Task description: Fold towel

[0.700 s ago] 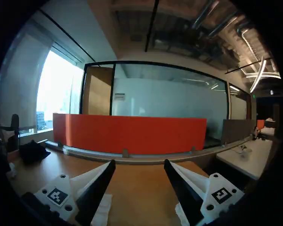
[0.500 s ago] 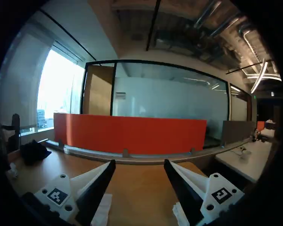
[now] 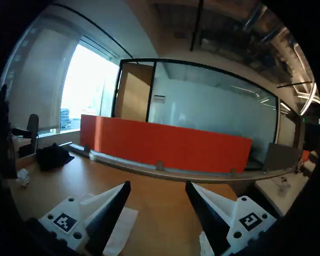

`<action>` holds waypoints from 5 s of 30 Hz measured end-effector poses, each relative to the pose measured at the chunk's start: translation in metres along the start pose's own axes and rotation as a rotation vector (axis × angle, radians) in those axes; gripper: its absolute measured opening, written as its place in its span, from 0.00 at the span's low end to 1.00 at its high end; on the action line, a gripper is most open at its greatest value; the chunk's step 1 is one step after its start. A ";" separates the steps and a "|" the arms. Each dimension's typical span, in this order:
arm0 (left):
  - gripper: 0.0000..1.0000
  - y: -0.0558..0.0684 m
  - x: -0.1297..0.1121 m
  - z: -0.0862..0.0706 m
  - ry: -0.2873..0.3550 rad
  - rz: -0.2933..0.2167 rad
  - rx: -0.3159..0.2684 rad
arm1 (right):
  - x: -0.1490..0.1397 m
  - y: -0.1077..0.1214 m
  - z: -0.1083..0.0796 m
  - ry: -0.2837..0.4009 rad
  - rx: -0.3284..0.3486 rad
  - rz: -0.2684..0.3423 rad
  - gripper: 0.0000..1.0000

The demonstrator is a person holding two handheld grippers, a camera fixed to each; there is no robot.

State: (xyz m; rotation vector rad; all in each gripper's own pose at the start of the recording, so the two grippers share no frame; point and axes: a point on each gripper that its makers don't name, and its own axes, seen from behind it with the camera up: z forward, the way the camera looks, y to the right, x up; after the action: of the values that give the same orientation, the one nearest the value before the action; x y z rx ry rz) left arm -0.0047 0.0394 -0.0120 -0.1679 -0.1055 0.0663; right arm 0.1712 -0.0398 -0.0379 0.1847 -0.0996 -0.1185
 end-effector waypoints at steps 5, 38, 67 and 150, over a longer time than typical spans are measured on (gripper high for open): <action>0.90 0.009 -0.003 0.000 -0.025 0.001 -0.047 | -0.001 -0.018 -0.001 -0.029 0.079 -0.031 1.00; 0.90 0.061 -0.077 0.017 -0.193 0.046 -0.251 | -0.067 -0.080 0.010 -0.236 0.331 -0.069 1.00; 0.91 0.105 -0.209 0.021 -0.389 0.100 -0.363 | -0.208 -0.118 0.011 -0.425 0.409 -0.099 1.00; 0.30 0.136 -0.321 0.011 -0.740 0.164 -0.466 | -0.327 -0.139 -0.023 -0.731 0.593 -0.176 0.09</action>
State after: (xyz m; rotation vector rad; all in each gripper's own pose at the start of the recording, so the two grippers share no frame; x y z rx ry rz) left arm -0.3319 0.1508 -0.0565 -0.6135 -0.8493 0.2668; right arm -0.1645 -0.1303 -0.1154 0.7385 -0.8525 -0.3278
